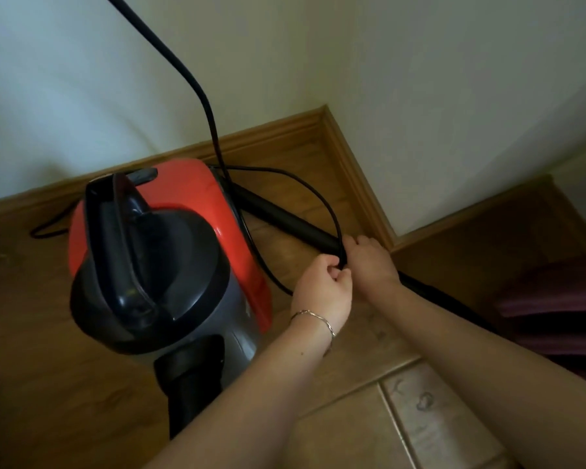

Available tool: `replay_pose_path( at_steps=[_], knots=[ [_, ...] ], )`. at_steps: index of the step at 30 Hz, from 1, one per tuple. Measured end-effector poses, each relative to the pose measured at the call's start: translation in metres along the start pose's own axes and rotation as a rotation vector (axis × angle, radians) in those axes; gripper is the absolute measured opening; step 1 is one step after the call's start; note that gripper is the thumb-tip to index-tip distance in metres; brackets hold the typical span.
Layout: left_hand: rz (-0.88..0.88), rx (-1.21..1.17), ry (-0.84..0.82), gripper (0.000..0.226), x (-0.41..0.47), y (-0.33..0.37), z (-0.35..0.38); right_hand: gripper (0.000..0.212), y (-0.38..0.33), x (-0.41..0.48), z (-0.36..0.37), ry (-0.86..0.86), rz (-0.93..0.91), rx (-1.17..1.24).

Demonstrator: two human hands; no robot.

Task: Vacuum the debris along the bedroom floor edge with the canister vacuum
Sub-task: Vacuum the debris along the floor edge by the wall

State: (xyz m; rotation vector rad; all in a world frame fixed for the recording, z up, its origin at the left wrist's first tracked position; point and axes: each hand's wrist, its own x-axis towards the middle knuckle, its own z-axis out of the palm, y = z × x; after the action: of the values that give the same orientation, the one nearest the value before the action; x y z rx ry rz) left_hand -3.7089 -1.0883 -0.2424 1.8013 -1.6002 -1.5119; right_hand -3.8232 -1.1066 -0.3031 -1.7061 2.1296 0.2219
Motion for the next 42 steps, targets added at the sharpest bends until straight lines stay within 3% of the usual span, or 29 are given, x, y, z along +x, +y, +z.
replay_pose_path(
  at_steps=[5, 9, 12, 17, 24, 29, 32, 37, 42],
  knots=[
    [-0.163, -0.134, 0.043, 0.034, 0.0, -0.003, 0.002, 0.056, 0.002, -0.025, -0.01, -0.02, 0.002, -0.013],
    [-0.083, 0.003, -0.157, 0.03, -0.012, 0.0, 0.016, 0.059, 0.015, -0.06, -0.027, 0.049, 0.01, 0.026],
    [-0.156, 0.004, -0.235, 0.044, -0.01, 0.002, 0.028, 0.059, 0.025, -0.077, -0.04, 0.169, -0.013, 0.031],
    [-0.215, -0.525, -0.124, 0.054, 0.004, 0.014, 0.019, 0.057, 0.037, -0.099, -0.054, 0.28, -0.032, 0.089],
    [0.082, -0.962, -0.163, 0.034, 0.011, 0.056, -0.004, 0.056, 0.07, -0.143, -0.049, 0.431, -0.06, 0.237],
    [0.226, -0.848, -0.23, 0.028, -0.034, 0.078, -0.024, 0.058, 0.077, -0.165, -0.058, 0.501, -0.097, 0.347],
    [0.303, -0.807, -0.149, 0.024, -0.057, 0.089, -0.06, 0.064, 0.059, -0.173, -0.08, 0.462, -0.16, 0.364],
    [0.331, -0.784, 0.079, 0.016, -0.078, 0.105, -0.163, 0.055, 0.014, -0.17, -0.122, 0.525, -0.363, 0.304],
    [0.204, -0.204, 0.421, 0.016, -0.037, 0.073, -0.261, 0.056, -0.033, -0.137, -0.144, 0.447, -0.447, 0.181]
  ],
)
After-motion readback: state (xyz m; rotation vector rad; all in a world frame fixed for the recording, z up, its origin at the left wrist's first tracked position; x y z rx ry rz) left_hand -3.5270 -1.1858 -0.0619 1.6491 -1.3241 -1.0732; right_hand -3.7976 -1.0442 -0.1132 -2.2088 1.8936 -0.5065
